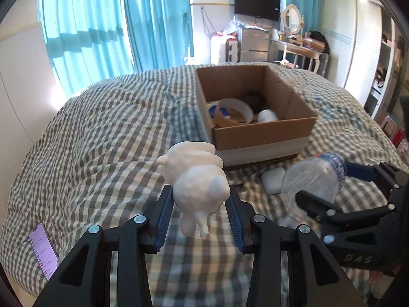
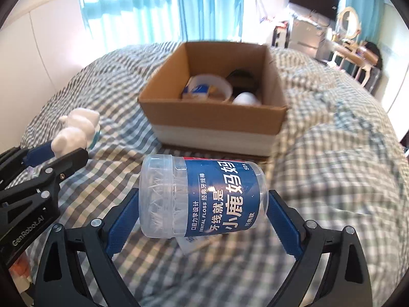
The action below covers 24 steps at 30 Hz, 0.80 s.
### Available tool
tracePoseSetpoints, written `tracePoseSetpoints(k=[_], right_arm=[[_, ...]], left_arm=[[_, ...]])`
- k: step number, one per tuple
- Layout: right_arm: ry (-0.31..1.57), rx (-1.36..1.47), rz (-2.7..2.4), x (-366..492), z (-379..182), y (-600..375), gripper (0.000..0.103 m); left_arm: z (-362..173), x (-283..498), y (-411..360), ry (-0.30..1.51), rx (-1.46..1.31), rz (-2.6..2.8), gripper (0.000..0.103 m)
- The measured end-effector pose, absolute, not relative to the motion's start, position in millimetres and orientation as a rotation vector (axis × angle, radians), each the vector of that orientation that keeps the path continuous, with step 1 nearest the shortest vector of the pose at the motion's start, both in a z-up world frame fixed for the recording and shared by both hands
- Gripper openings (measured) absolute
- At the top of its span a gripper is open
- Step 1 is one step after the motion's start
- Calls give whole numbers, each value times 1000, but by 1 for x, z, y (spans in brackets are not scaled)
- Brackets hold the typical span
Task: Organize objects
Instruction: 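Grasp the white plush toy with the left gripper while the right grasps the water bottle, then carry the plush toy and water bottle over the box and release both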
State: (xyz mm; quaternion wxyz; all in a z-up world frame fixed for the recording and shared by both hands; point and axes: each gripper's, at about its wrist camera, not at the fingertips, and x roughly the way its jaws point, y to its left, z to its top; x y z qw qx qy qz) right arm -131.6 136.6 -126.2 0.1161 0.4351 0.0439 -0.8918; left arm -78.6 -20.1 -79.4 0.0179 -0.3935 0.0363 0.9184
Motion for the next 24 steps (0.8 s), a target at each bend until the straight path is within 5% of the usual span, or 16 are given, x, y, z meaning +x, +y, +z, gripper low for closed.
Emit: tracePoseSetpoints(k=[24], right_arm=[[185,1028,-2795,-98,-31,185,95]], left_arm=[[-22,-92,12,123,-1078,2842,41]])
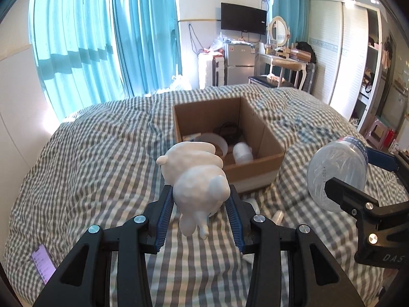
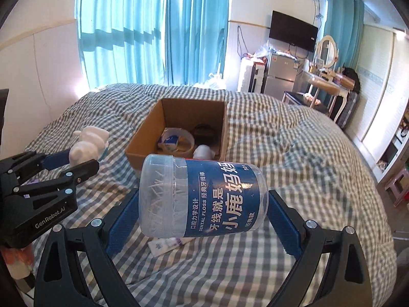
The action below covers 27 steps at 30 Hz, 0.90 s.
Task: Organize objects
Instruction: 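Carry the plush toy and water bottle over the box and release both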
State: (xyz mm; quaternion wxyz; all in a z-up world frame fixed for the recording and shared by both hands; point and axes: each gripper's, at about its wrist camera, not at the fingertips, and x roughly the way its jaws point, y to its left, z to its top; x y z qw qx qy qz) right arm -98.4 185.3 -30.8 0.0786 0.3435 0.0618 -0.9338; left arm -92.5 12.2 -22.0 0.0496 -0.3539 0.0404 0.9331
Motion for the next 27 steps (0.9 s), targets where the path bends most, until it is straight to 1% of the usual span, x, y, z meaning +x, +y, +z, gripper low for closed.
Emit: tracePoseSetpoints(k=[5,13,17,21,24,27], right_arm=[[201,993,-2806,-119,-12,184,95],[223,974,-2811,-178,3,178,95],[184,998,-2799,-217,3,178,95],[185,1015,-2797,-257,2,175,95],[188,1040,-2788,-287,-4,172,95],[173,1074,-2784,-316,-14,172,95]], left_arm=[[-8,-121,13,152,-1052,2848,41],[-4,-174,9,131,-1067,2845,41],[-13,-202,10,136,-1093,2840,41],[-24,-231,17,144,-1121,2814,41],[-35,-249,25,167,-1133,2790,41],[-48,-265,33,150,-1157,2764,41]])
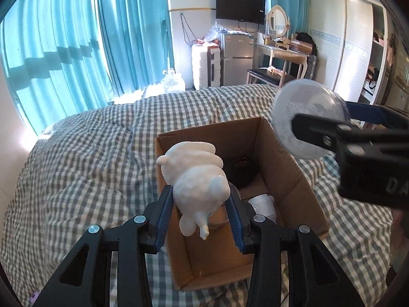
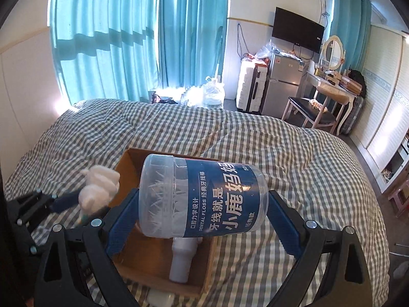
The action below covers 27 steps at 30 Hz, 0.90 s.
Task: Organize objects
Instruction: 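Carry the plush toy and water bottle over the box and release both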
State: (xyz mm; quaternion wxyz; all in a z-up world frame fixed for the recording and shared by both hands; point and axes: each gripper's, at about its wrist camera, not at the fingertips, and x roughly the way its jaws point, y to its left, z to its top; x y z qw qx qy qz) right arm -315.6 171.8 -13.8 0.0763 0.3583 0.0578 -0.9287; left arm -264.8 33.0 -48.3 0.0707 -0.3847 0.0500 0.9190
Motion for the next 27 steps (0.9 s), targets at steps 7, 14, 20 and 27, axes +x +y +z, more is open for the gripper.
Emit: tracePoseSetpoints(k=[7,14,20,27], right_arm=[[128,1206,-2732,-381,-50,167,95],[218,1184,-2756,-398,-59,158,95],[217,1164,-2700,-392,-63,141,95],[124,1267,-2648,-395,-84,140,95]], left_arm=[[-78,-293,39,53,-1221,2685,41],[-99,-302,34,4,-1273,2674,41],[-108,-297,29,-42,-1310,2672,41],[-112,-283,23,-64,-1278,2648,42]])
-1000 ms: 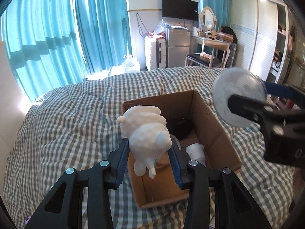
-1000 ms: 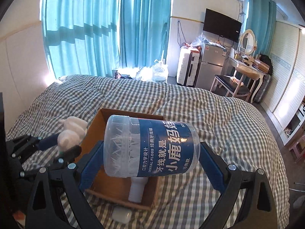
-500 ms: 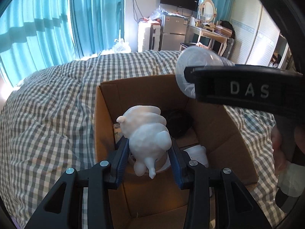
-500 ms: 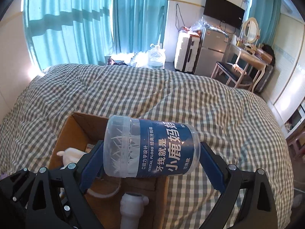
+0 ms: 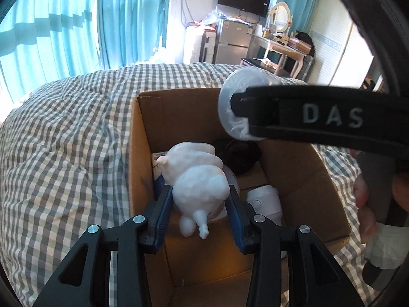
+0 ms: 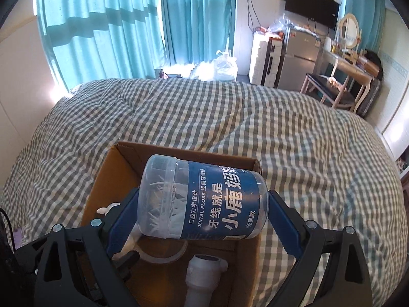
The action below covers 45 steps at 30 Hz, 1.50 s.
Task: Organize objects
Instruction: 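Carry the plush toy and water bottle over the box and release both, then withdraw both grippers from the box toward the tube and earbud case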
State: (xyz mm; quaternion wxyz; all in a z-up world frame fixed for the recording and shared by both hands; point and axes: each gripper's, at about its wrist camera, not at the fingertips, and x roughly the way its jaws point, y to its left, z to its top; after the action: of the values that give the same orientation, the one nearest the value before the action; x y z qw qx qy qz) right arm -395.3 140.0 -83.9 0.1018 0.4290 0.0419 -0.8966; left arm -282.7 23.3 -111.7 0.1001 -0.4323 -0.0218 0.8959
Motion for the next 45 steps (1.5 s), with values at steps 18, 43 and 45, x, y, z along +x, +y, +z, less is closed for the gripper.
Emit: tracePoseSetpoints(k=[18,43,45], right_arm=[[65,1147,-2771,-330,-13,174,98],[243,938,-2884,-128,52,176,98],[274,938,-2888,-121,44,173,98]], left_arm=[[-54,-218,19,-33,-1134,2677,85],[20,-79,-18,165,-967,2974,101],[16,-75,-18,185,-963,2985,101]])
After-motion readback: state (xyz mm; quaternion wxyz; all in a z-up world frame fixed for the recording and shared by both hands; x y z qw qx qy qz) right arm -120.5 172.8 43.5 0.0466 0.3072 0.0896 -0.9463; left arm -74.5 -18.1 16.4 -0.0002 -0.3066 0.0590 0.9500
